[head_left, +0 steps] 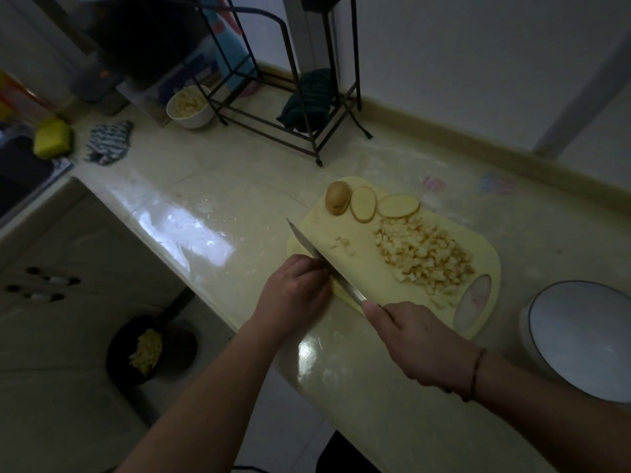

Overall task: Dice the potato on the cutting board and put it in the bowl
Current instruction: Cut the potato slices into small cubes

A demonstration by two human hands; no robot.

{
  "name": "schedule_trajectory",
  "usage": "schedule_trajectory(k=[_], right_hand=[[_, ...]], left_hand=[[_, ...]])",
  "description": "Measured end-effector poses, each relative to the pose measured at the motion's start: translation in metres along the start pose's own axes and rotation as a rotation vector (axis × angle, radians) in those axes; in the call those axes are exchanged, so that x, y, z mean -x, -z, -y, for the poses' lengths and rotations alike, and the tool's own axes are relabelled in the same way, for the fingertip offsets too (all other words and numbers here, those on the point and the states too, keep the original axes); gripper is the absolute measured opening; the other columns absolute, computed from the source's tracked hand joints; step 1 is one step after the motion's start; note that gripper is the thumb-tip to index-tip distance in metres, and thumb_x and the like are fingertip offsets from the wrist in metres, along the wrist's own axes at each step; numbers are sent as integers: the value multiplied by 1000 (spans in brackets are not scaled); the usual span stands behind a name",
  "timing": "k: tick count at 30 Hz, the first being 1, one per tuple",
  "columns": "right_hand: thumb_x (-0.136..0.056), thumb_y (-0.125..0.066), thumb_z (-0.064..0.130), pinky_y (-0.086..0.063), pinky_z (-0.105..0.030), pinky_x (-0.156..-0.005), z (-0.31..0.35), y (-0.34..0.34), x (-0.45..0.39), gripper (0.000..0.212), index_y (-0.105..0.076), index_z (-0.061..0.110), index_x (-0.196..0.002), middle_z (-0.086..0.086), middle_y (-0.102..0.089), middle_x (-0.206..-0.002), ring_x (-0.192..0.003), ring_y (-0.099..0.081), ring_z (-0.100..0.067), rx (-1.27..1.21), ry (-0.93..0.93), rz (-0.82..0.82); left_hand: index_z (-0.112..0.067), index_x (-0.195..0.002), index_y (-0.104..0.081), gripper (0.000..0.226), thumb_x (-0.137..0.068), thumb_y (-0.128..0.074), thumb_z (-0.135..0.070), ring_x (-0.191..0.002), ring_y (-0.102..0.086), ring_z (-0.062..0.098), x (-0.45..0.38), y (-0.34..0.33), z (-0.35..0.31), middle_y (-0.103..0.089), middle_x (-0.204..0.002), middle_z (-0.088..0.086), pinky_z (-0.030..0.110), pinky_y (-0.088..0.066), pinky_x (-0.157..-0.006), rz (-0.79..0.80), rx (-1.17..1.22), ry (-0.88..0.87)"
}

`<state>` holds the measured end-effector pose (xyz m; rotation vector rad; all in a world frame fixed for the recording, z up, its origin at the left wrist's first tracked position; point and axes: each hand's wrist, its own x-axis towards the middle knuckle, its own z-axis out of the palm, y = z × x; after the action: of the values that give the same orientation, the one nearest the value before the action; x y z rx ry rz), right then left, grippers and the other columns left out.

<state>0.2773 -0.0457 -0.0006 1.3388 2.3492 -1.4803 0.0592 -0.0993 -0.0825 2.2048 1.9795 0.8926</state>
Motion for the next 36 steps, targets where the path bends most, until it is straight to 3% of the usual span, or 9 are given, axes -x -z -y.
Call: schedule_trajectory(k=[4, 8, 13, 18, 21, 25, 30, 36], right_hand=[[-100, -31, 49, -35, -16, -41, 0, -1, 4, 57, -41, 12, -58, 0, -43, -48, -40, -49, -2, -7, 5, -3], [-100, -31, 48, -28, -27, -54, -4, -6, 7, 56, -40, 15, -56, 1, -43, -50, -47, -43, -9, 42, 25, -21], [-100, -31, 46, -32, -17, -51, -2, -11, 4, 55, -40, 16, -56, 3, -43, -51, -49, -42, -7, 54, 30, -28], [-101, -29, 46, -26, -26, -53, 1, -11, -10, 56, -42, 15, -56, 2, -47, -55, -52, -44, -5, 64, 38, -7], [-100, -29, 49, -32, -15, -42, -4, 0, -12, 56, -44, 14, -59, 2, -47, -54, -41, -44, -3, 3, -13, 5], [-99, -30, 50, -32, -14, -33, -11, 11, -8, 56, -46, 10, -65, -9, -50, -58, -30, -41, -3, -72, -82, -4], [-100, -31, 49, -39, -13, -40, -12, 11, -8, 56, -47, 9, -64, -9, -51, -59, -35, -46, 0, -38, -70, -18], [-98, -30, 53, -30, -18, -39, -17, 10, -8, 58, -47, 10, -63, -8, -52, -57, -37, -46, -3, -7, -80, -54]], left_hand=[[-2, -86, -76, 18, -89, -64, -15, -80, -66, 31, -1, -2, 2, -70, -89, 13, 40, -56, -63, 14, 6, -2], [-4, -87, -77, 16, -87, -65, -14, -80, -66, 31, -3, 0, 2, -70, -88, 12, 38, -56, -63, 19, 13, -34], [-4, -84, -77, 14, -86, -68, -14, -77, -66, 30, -3, -2, 2, -70, -85, 11, 37, -55, -61, -10, 21, -24], [-5, -84, -77, 17, -88, -65, -17, -76, -63, 27, -3, -3, 3, -69, -83, 8, 36, -53, -62, -11, 3, -22], [-6, -83, -76, 18, -89, -64, -18, -76, -60, 24, -2, -3, 5, -68, -81, 7, 36, -53, -61, -4, -11, -44], [-8, -80, -76, 13, -87, -70, -16, -74, -61, 24, -1, -2, 5, -68, -81, 6, 36, -51, -60, -30, -69, -63], [-5, -88, -78, 16, -91, -68, -17, -78, -64, 27, 0, 1, 12, -69, -84, 8, 38, -54, -65, 4, -36, -103], [-2, -91, -77, 20, -92, -64, -17, -80, -64, 27, -7, -8, 5, -67, -85, 10, 35, -54, -66, -36, 15, -20]])
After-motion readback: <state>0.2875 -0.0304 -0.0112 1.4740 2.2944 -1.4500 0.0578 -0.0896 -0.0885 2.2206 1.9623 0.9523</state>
